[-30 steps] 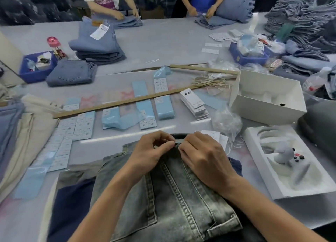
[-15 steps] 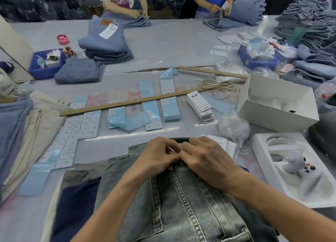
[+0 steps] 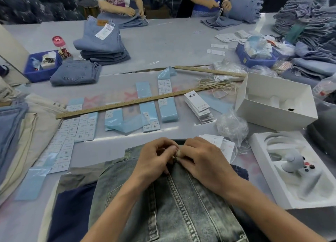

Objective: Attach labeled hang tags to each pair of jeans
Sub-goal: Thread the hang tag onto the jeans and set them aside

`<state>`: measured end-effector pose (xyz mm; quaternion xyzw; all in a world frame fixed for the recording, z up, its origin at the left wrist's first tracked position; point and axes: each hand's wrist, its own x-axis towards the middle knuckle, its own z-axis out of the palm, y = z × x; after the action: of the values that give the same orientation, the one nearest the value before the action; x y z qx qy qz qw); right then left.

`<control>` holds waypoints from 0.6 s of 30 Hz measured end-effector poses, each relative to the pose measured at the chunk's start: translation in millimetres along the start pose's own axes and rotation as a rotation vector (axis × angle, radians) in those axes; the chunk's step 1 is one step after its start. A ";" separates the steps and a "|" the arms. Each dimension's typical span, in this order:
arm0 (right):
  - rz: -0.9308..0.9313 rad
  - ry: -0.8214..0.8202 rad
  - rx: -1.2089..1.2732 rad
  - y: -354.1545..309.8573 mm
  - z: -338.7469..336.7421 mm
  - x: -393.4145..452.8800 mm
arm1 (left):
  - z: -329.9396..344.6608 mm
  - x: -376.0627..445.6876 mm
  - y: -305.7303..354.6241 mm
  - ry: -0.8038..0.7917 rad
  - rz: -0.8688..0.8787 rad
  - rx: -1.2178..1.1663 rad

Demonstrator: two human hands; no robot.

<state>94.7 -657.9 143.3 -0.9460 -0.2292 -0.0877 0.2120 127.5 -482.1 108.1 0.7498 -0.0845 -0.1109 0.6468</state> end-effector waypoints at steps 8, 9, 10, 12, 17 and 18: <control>0.273 0.185 0.406 39.1 -20.7 -17.3 | -19.3 6.9 23.9 0.093 -0.042 -0.730; 0.297 0.131 0.445 40.6 -19.1 -19.8 | -21.9 8.1 28.8 0.080 -0.018 -0.752; 0.297 0.079 0.459 40.7 -16.5 -22.2 | -23.7 9.0 33.9 0.065 0.006 -0.755; 0.273 0.022 0.453 38.5 -10.6 -25.5 | -26.2 10.1 43.2 0.042 0.050 -0.721; 0.364 0.117 0.501 35.8 -8.2 -21.5 | -33.2 12.3 59.3 0.035 0.151 -0.519; 0.422 0.124 0.577 34.3 -8.6 -19.8 | -35.0 13.5 62.9 0.039 0.166 -0.492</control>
<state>92.8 -697.2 133.3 -0.8665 -0.0307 -0.0309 0.4972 151.2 -461.8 174.4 0.5625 -0.1037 -0.0601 0.8181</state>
